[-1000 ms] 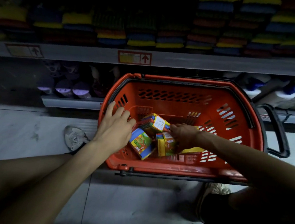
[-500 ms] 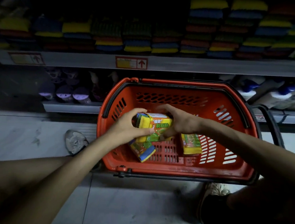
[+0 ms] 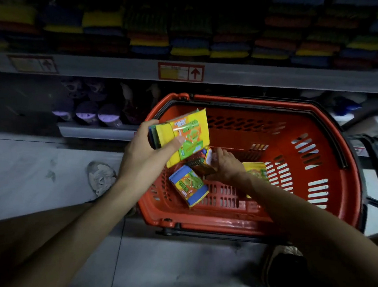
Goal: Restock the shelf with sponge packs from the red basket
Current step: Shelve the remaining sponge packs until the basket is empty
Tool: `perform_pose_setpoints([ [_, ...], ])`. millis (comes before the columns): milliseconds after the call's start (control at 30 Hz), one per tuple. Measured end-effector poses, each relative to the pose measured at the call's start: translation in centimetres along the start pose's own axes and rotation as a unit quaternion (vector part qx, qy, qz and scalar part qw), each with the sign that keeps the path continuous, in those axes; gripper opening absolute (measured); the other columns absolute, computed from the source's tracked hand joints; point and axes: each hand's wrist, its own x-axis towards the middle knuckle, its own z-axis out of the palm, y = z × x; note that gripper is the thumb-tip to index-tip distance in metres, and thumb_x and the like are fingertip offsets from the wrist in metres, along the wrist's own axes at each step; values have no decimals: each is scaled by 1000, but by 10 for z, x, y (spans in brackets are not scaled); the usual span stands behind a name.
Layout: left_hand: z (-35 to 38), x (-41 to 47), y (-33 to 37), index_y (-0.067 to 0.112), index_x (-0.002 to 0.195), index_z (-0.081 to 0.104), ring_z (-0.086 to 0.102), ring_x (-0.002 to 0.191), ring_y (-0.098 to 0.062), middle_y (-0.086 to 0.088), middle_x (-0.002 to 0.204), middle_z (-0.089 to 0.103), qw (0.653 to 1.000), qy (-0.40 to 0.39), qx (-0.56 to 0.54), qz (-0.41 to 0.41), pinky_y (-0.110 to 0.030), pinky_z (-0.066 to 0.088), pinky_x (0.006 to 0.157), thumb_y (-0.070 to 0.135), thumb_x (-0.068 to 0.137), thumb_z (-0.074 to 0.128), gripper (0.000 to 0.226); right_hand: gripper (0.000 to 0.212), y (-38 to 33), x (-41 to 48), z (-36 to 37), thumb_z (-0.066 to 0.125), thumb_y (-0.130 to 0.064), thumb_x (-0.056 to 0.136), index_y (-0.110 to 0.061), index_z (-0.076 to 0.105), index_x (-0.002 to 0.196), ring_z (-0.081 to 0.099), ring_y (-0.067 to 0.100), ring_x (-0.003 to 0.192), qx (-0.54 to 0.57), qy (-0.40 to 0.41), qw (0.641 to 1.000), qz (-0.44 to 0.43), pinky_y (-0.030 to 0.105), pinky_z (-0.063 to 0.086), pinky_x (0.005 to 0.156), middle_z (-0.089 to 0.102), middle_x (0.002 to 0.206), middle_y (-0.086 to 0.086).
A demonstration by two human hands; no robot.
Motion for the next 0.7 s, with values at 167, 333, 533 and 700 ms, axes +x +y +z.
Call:
perform_pose_setpoints([
  [167,-5,8,7,39,120,63,68,105,-8,14,109,73,994,21,-102,-40,-31,54,91,63,70,83,59,87,-12,5,3,75,-73,71,-8,43,119,61,37,107,68,50,996,4,44,49,80,60,115,15],
  [333,-7,8,19,41,115,66,74,105,-20,10,111,77,975,12,-209,-70,-52,56,98,64,65,86,59,102,-16,-20,-31,46,-95,60,-10,45,117,56,36,102,-31,67,996,-55,44,48,76,50,110,10],
  [533,-9,-1,39,32,120,64,74,106,-22,5,113,77,959,35,-272,-74,-55,55,99,58,66,87,64,74,-18,-80,-112,78,-62,70,-18,29,104,64,37,83,-64,82,991,-90,34,32,67,53,90,-1],
  [700,-6,-16,58,31,124,61,76,99,-18,5,111,77,952,55,-294,-69,-52,58,95,47,76,87,56,83,-21,-130,-172,83,-60,70,-25,31,123,67,24,79,65,157,983,-69,38,52,65,66,94,-1],
])
